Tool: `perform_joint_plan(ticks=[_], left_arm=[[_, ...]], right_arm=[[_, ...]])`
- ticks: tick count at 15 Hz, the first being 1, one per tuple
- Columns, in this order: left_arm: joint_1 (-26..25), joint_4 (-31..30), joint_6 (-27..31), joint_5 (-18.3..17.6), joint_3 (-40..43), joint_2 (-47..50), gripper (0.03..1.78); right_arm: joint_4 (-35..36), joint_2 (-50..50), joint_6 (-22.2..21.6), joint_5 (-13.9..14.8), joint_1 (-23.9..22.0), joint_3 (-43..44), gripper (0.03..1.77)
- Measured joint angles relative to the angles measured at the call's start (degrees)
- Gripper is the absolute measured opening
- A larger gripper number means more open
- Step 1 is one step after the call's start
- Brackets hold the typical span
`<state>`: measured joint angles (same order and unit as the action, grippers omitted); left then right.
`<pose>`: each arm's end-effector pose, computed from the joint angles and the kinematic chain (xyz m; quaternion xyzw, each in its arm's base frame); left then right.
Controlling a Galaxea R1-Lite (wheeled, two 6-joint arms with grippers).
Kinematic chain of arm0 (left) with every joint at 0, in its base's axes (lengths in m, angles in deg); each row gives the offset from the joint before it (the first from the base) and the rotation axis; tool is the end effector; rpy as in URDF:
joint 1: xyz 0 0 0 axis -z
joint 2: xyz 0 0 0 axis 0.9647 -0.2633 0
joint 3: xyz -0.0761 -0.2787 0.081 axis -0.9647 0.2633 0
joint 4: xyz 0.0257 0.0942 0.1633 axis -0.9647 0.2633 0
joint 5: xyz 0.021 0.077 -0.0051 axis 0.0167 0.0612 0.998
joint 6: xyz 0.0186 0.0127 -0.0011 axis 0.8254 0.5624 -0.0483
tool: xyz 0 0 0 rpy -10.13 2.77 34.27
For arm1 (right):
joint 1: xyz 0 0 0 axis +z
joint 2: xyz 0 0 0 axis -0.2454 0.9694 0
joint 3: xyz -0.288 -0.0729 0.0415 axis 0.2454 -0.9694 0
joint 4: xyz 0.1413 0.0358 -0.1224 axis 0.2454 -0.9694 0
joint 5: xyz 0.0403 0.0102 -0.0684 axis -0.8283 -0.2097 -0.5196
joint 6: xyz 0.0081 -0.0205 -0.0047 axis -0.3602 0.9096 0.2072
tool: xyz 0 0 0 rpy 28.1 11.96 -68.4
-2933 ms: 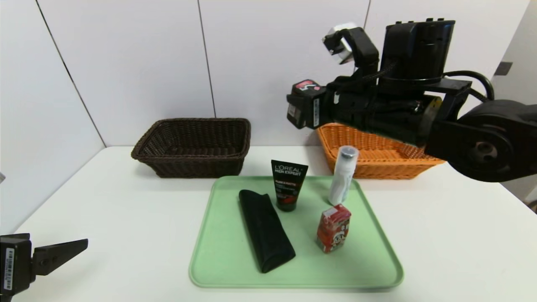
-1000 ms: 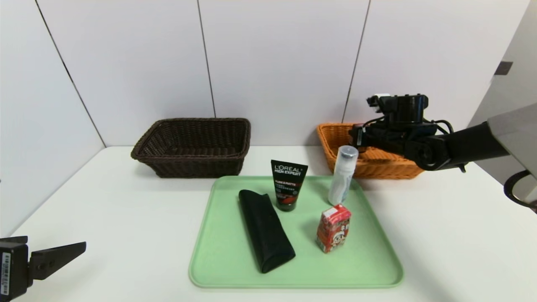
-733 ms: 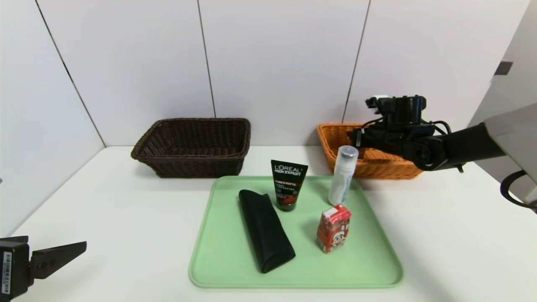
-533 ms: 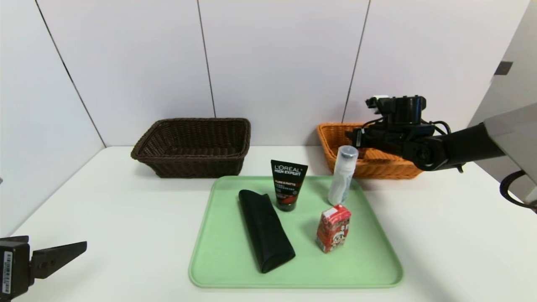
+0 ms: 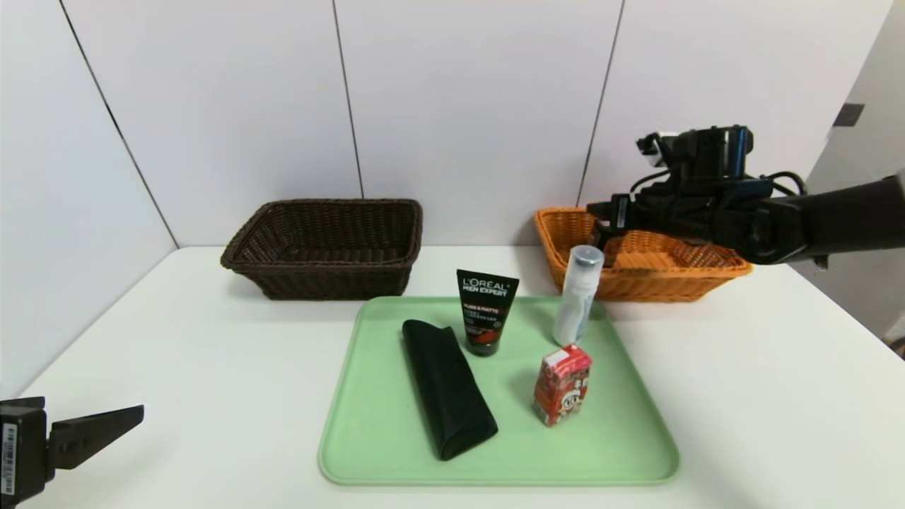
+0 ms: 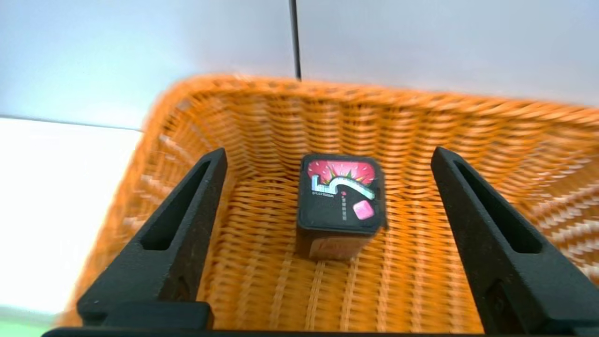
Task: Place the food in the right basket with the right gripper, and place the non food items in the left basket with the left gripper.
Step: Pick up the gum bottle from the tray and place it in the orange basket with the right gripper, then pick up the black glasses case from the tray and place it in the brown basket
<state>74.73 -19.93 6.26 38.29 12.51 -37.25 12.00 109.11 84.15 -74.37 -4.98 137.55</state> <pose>0.0923 -0.0007 0.2137 -0.0179 0.2881 -0.0139 0.9573 0.4150 0.0668 0.1967 0.0011 0.1590 0.0631 0.9853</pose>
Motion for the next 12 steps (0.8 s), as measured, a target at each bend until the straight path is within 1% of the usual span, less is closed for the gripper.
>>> perform_joint_plan(ticks=[4,7,12], left_arm=[[0.0,-0.4,-0.6,-0.1,-0.4,0.0,1.69],[0.0,-3.6,-0.7,-0.1,-0.7,-0.5,1.69],[0.1,-5.2,-0.6,-0.5,-1.7,-2.1,1.69]], right_arm=[[-9.5,-9.0,-1.7,0.3,-0.1,0.8,1.60],[-20.0,-16.6,-3.8,0.5,-0.1,1.0,1.64],[-38.3,-28.6,-4.6,0.6,-0.9,1.0,1.67]])
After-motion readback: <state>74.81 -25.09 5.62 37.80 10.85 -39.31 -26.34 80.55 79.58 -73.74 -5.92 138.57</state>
